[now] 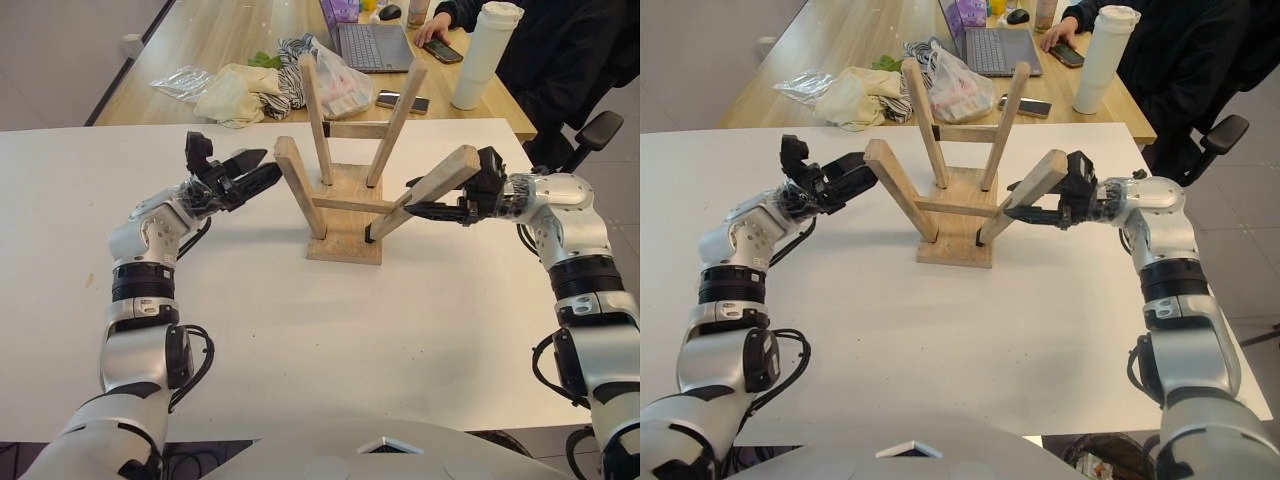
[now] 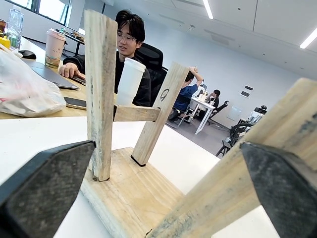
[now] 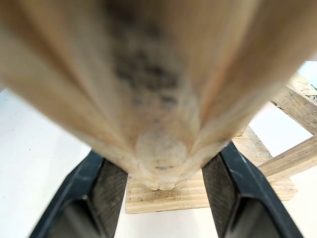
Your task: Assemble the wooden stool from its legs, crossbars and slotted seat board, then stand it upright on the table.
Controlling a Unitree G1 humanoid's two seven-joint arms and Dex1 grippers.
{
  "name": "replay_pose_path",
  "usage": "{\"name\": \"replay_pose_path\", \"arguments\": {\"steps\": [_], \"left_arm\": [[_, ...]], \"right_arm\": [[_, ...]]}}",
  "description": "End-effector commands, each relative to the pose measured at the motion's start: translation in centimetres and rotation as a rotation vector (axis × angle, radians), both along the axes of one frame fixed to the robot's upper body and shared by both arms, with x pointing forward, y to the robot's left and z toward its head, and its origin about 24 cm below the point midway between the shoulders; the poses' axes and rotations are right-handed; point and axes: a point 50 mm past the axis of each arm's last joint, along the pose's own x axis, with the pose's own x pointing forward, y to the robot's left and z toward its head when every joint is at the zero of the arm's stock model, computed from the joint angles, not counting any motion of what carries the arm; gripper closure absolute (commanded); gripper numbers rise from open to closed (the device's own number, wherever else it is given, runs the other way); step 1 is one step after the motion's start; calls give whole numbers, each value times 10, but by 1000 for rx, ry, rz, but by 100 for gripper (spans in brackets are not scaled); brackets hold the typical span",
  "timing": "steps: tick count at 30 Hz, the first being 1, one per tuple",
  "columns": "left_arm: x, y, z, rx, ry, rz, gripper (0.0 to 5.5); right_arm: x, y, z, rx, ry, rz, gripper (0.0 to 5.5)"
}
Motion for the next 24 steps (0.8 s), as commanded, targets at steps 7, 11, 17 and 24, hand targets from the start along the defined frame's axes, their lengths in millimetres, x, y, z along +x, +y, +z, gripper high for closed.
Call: {"name": "replay_pose_path", "arguments": {"steps": [7, 11, 17, 24], "left_arm": [[-4, -2, -1, -32, -11, 27, 10], [-5, 0, -1, -34, -15, 37, 10], [-2, 19, 99, -160, -304, 30, 10], [-45, -42, 209, 142, -695, -149, 10]], "right_arm": [[-15, -7, -66, -395, 344, -53, 349], [-18, -6, -72, -524, 361, -37, 349], [-19, -13, -80, -592, 411, -66, 349], [-15, -10, -76, -573, 407, -76, 349]]}}
